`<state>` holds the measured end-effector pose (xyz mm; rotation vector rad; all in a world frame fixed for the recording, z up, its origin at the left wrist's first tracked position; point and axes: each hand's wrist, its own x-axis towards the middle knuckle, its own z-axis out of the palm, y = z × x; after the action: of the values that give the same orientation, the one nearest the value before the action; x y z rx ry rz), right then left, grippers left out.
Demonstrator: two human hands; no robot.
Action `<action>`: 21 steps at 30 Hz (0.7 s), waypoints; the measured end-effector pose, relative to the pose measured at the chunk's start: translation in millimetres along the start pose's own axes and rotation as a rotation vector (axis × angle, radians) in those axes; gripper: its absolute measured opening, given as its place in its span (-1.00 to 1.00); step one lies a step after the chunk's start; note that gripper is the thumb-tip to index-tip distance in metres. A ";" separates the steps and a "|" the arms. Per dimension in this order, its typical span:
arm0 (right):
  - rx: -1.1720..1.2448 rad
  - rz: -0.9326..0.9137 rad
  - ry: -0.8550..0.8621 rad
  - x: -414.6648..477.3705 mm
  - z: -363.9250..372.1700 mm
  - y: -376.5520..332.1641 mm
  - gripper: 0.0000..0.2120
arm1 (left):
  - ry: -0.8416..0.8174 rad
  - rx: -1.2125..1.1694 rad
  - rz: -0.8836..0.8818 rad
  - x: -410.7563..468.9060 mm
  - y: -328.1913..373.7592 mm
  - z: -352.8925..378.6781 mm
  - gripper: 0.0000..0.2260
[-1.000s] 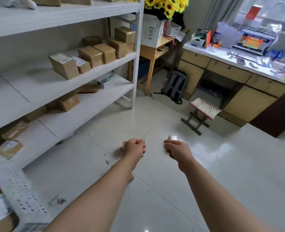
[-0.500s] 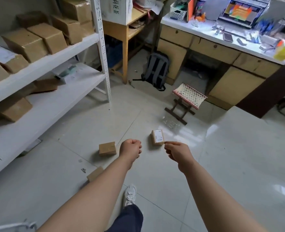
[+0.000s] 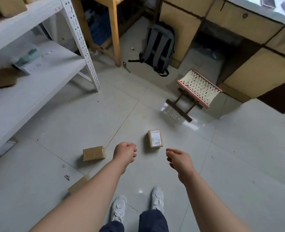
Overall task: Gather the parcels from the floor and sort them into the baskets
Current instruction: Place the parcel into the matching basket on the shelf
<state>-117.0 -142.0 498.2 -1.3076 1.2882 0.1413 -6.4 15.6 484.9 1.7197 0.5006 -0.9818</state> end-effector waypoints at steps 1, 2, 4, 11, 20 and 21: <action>-0.012 0.004 -0.002 18.9 -1.5 0.8 -0.80 | 0.009 -0.006 -0.013 15.0 -1.3 8.1 -0.91; -0.025 0.008 -0.005 38.3 -2.6 2.2 -0.79 | 0.020 -0.010 -0.026 29.3 -3.0 16.2 -0.90; -0.049 0.010 -0.026 77.3 -4.7 6.8 -0.77 | 0.044 -0.015 -0.054 57.5 -8.5 32.6 -0.90; -0.139 -0.005 -0.067 234.7 7.3 49.5 -0.67 | 0.056 0.022 -0.100 194.3 -50.7 99.3 -0.85; -0.231 0.009 -0.087 451.6 59.4 161.2 -0.41 | -0.038 0.060 -0.122 404.6 -155.3 174.6 -0.83; -0.242 0.012 -0.088 468.6 65.1 171.2 -0.40 | -0.056 0.055 -0.126 421.8 -166.2 179.9 -0.86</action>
<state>-23.6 -292.9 27.4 -1.4818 1.2317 0.3681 49.1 -143.1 27.1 1.7216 0.5551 -1.1394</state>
